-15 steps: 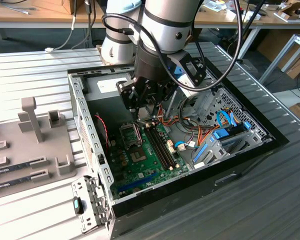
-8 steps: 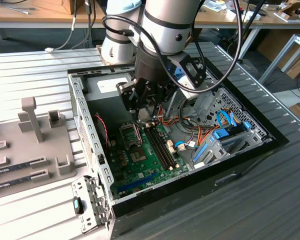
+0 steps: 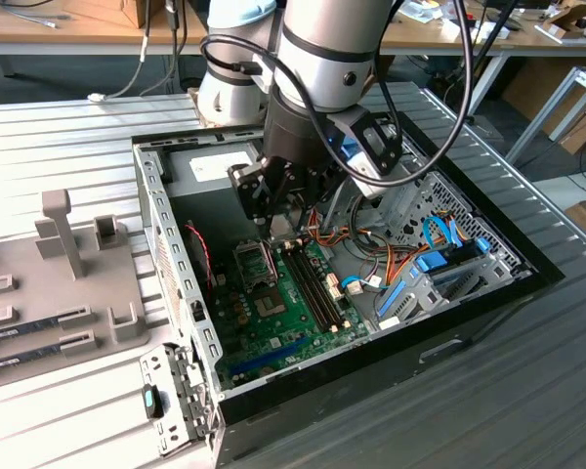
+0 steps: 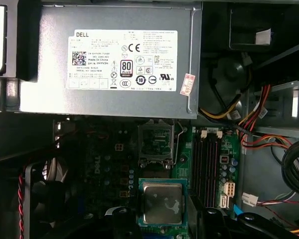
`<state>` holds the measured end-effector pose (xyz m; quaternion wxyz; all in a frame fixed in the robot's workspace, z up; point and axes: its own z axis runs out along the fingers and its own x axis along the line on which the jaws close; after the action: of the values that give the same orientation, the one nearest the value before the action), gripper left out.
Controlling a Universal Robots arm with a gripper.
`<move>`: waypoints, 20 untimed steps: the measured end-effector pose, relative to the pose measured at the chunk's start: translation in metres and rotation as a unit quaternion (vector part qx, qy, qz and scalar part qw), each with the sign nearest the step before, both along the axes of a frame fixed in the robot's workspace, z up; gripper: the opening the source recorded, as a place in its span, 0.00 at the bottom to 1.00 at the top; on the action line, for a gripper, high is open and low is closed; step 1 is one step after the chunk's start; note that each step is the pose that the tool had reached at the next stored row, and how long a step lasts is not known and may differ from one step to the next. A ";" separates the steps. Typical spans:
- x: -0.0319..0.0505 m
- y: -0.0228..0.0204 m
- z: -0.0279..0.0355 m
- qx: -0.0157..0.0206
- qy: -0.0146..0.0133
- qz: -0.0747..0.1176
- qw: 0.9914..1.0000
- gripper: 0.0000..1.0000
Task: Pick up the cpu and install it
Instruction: 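Pick up the cpu and move it towards the insertion slot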
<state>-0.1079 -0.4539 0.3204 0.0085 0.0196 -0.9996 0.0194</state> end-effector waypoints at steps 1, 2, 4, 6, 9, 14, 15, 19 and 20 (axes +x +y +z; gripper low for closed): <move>0.0000 -0.0002 -0.0003 0.000 0.000 0.000 1.000 0.47; 0.0000 -0.0004 -0.0006 0.000 0.000 0.000 1.000 0.47; 0.0000 -0.0008 -0.0012 0.000 0.000 0.000 1.000 0.47; 0.0000 -0.0013 -0.0021 0.000 0.000 0.000 1.000 0.47; 0.0000 -0.0022 -0.0036 0.000 0.000 0.000 1.000 0.47; 0.0000 -0.0033 -0.0052 0.000 0.000 0.000 1.000 0.47; 0.0000 -0.0036 -0.0055 0.000 0.000 0.000 1.000 0.47; 0.0000 -0.0045 -0.0067 0.000 0.000 0.000 1.000 0.47; 0.0000 -0.0050 -0.0072 0.000 0.000 0.000 1.000 0.47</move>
<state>-0.1079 -0.4588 0.3132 0.0085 0.0195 -0.9996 0.0194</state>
